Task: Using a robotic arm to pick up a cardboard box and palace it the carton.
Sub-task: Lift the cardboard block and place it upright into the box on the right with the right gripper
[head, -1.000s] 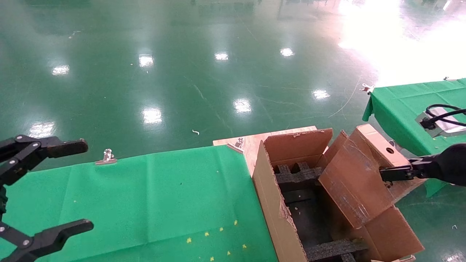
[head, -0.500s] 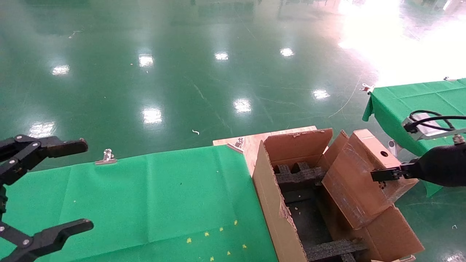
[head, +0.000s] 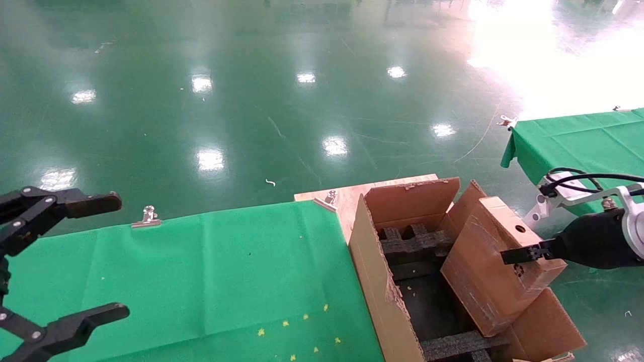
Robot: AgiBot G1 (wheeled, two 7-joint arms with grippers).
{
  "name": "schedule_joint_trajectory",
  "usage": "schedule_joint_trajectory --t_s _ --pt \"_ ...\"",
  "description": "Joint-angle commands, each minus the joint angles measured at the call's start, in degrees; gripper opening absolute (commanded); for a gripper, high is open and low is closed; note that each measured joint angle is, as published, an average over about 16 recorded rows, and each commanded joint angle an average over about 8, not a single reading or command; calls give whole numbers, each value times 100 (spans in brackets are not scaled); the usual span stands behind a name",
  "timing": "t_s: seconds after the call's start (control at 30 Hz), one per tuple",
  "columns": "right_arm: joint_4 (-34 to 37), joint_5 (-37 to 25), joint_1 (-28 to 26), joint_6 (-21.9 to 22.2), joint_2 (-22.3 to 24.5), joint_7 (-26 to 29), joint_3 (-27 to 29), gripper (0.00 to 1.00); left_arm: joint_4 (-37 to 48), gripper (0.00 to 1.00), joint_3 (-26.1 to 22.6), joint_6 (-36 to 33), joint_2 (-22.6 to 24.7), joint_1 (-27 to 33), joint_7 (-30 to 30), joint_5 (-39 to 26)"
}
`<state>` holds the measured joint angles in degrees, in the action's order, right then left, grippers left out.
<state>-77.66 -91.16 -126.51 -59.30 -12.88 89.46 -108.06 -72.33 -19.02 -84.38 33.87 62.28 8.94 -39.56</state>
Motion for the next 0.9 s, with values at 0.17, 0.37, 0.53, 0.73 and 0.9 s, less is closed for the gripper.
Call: schedule_joint_trajectory --t_s 0.17,0.37,0.53,0.73,0.9 --pt "-3 -199 34 98 -55 165 -34 0 0 100 -1 0 0 0 0 0" --pt "-3 -330 118 182 -137 308 -91 0 0 100 -1 0 0 0 -1 1" --pt "2 -461 216 295 -205 485 -150 0 0 100 -1 1 -1 0 -1 1" --pt "8 -691 392 535 -326 755 -241 0 0 100 -2 1 -1 0 -1 1" --pt "10 -910 588 816 -458 1021 -324 0 0 100 -2 1 -1 1 -1 2"
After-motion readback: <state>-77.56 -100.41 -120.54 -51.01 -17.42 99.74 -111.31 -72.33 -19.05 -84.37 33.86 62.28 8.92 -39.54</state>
